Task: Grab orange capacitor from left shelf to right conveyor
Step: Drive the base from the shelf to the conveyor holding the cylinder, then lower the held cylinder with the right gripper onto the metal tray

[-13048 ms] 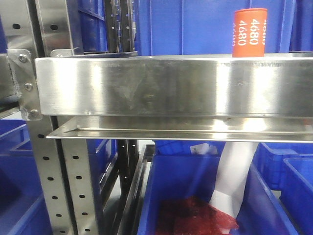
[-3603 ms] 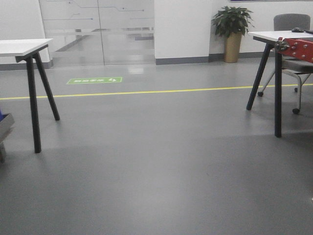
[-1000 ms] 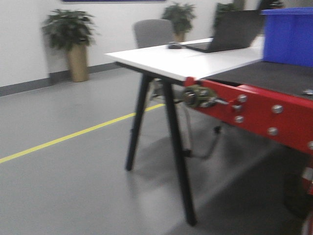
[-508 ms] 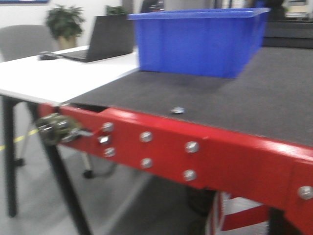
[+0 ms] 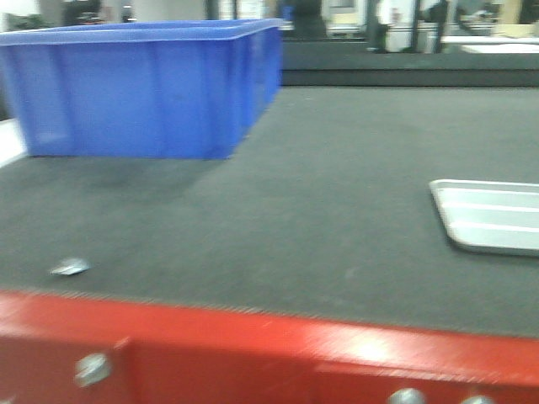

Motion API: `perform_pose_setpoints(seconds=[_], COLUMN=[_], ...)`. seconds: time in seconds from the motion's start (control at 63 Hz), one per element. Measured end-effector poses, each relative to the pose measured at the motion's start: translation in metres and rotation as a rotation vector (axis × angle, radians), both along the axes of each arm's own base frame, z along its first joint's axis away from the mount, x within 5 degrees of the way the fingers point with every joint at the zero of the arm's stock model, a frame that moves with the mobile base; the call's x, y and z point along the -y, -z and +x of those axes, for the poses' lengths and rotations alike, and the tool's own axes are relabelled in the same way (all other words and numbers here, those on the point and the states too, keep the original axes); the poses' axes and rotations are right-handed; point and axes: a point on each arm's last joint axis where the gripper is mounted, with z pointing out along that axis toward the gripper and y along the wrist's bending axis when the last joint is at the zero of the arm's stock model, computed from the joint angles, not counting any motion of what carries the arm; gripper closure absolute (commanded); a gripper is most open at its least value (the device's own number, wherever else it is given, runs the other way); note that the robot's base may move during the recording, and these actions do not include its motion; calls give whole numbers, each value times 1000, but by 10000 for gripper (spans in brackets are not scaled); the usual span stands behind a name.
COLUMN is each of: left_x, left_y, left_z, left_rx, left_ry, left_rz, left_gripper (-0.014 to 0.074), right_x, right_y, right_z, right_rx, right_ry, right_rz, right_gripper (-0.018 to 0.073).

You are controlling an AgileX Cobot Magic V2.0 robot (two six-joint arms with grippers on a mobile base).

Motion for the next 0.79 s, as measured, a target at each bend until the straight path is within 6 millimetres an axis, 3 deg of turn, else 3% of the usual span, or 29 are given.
perform_pose_setpoints(seconds=[0.794], left_x=[0], left_y=[0], left_z=[0], left_rx=[0], left_ry=[0], left_rz=[0], left_gripper=[701], right_x=[0], right_y=[0], right_z=[0], right_rx=[0], right_ry=[0], right_rz=[0], right_gripper=[501])
